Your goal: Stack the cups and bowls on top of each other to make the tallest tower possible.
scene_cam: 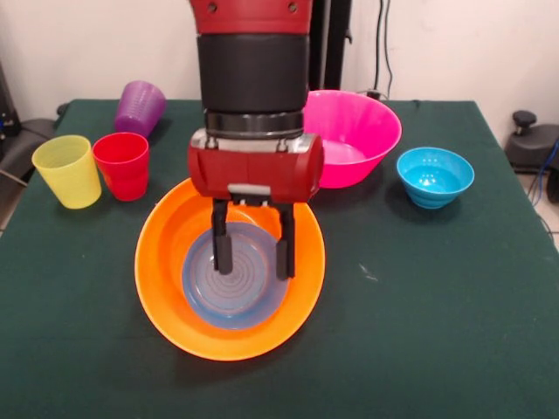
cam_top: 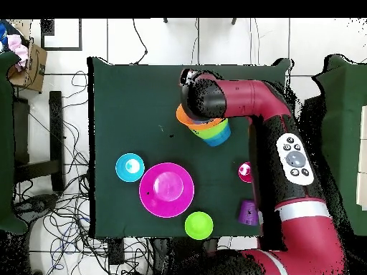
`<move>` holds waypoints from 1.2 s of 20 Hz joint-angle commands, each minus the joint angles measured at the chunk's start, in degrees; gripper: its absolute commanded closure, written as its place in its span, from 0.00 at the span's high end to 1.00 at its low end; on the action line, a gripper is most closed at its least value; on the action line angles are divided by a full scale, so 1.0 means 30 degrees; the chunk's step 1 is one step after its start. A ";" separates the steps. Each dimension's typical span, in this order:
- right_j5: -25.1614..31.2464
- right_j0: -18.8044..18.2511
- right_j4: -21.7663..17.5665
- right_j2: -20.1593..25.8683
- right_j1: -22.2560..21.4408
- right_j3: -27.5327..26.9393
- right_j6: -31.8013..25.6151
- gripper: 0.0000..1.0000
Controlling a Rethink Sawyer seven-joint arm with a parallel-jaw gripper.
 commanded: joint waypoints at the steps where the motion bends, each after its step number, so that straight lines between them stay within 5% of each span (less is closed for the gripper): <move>1: 0.1653 -0.0600 -0.1771 0.0181 0.1838 -0.0670 -0.4344 1.00; 24: 0.5791 -0.2237 -0.2464 0.1009 0.2676 0.2405 -0.7868 1.00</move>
